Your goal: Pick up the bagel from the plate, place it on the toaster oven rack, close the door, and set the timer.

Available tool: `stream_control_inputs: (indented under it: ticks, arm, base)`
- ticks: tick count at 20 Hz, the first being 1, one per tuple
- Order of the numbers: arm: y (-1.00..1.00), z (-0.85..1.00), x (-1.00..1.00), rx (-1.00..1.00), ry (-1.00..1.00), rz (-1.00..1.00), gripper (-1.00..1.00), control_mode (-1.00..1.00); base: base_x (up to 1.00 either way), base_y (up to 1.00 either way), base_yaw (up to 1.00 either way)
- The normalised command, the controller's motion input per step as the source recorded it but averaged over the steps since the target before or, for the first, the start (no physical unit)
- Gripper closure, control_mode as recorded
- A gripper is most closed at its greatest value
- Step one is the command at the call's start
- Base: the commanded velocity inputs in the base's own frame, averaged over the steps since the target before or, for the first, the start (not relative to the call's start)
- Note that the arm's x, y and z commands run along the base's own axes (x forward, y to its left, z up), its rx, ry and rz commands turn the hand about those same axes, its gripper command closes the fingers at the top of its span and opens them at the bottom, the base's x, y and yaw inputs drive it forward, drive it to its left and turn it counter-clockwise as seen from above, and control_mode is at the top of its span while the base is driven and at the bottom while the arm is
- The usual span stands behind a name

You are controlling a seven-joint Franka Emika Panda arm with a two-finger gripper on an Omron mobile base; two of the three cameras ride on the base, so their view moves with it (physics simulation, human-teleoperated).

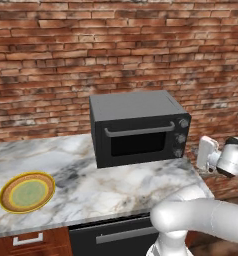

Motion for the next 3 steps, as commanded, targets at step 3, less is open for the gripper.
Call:
stream_control_inputs:
  ticks: [3]
  arm:
    - [-0.83,0.0,-0.03,0.14,0.0,-0.01,1.0,-1.0]
  base:
    - [0.0,0.0,0.0]
